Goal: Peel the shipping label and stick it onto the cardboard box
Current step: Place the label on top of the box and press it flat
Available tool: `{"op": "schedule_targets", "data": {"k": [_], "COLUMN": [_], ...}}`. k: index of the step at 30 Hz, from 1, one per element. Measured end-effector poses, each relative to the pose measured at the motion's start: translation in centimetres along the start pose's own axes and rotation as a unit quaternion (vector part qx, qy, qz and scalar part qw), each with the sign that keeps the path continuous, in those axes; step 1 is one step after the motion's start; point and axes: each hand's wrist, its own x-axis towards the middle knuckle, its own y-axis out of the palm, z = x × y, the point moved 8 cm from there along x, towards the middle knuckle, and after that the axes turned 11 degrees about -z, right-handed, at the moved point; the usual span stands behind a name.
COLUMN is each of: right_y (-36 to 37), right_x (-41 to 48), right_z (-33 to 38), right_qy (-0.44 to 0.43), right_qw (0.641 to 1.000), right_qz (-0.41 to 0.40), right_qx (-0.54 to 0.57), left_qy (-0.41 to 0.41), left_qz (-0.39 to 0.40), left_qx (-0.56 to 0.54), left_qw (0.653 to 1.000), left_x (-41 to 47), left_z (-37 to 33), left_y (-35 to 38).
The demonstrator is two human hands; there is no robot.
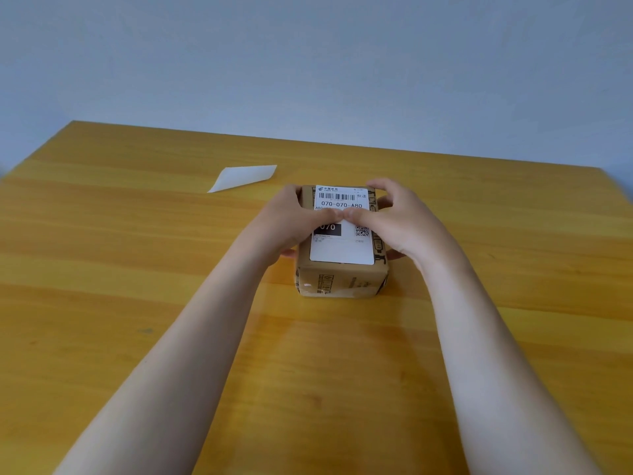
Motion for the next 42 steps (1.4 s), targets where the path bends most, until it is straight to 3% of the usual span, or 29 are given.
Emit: {"op": "schedule_targets", "data": {"k": [12, 16, 23, 30, 42], "right_y": [0.2, -0.5, -0.4, 0.5, 2.1], "right_x": [1.1, 1.8, 1.7, 0.2, 0.1], "right_z": [-0.1, -0.4, -0.8, -0.7, -0.4], "right_qy": [-0.011, -0.001, 0.008, 0.016, 0.012], "right_qw": [0.998, 0.997, 0.997, 0.999, 1.0], "right_qz": [-0.046, -0.073, -0.06, 0.011, -0.015], "right_qx": [-0.045, -0.003, 0.04, 0.028, -0.017], "left_qy": [0.019, 0.021, 0.029, 0.042, 0.064], "left_qz": [-0.053, -0.058, -0.055, -0.015, -0.081], "left_qx": [-0.015, -0.052, -0.069, -0.015, 0.007], "left_qw": [0.998, 0.997, 0.996, 0.999, 0.995], "left_x": [0.8, 1.0, 0.8, -0.2, -0.2], "left_z": [-0.2, -0.1, -0.2, -0.3, -0.4], "left_y": [-0.5, -0.7, -1.0, 0.4, 0.6]}}
